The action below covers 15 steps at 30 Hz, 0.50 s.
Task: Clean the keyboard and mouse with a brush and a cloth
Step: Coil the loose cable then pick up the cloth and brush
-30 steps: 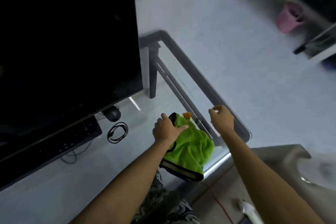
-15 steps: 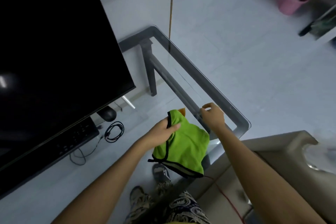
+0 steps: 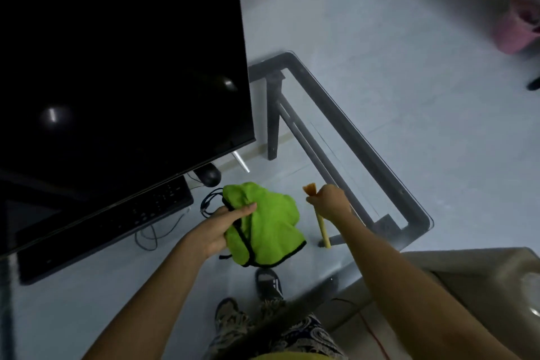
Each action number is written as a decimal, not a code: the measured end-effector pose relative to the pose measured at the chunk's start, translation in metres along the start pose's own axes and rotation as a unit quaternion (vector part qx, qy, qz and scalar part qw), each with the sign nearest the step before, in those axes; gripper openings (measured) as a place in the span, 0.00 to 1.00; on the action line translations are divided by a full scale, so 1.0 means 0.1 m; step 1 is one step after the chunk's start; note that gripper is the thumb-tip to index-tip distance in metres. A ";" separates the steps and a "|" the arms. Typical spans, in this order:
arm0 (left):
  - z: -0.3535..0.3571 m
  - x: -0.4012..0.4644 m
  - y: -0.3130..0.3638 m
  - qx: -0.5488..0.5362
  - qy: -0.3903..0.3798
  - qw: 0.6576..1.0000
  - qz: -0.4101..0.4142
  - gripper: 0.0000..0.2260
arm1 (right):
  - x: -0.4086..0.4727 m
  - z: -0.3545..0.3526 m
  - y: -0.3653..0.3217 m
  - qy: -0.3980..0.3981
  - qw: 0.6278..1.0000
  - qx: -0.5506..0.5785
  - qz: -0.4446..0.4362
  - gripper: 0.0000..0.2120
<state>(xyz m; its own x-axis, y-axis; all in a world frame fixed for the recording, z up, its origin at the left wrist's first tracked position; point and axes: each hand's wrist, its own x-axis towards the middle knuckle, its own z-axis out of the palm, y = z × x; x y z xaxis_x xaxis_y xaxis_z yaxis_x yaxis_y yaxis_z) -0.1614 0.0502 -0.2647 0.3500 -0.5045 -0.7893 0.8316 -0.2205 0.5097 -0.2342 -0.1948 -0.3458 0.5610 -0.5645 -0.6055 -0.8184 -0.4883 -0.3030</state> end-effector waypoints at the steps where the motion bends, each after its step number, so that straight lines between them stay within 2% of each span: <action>1: -0.03 -0.01 0.00 -0.004 -0.005 1.000 -0.003 0.16 | -0.02 -0.03 -0.02 0.006 1.000 0.012 0.003 0.16; 5: 0.03 -0.11 0.10 -0.035 -0.004 0.999 0.008 0.13 | -0.16 -0.23 -0.09 0.039 0.978 0.202 -0.036 0.12; 11: 0.34 -0.41 0.64 0.033 0.020 0.990 0.136 0.12 | -0.51 -0.82 -0.40 0.163 0.930 0.269 -0.189 0.06; 15: 0.64 -0.90 1.24 0.042 -0.035 0.972 0.229 0.13 | -0.74 -1.44 -0.79 0.228 0.851 0.385 -0.273 0.07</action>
<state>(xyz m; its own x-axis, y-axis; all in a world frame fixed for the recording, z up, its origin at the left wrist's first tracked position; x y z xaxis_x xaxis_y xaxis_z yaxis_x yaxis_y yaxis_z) -0.1175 0.0152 -0.1085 0.6436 -0.6200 -0.4489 0.5560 -0.0244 0.8308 -0.1928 -0.2098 -0.1713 0.7307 -0.6783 0.0767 -0.1598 -0.2792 -0.9469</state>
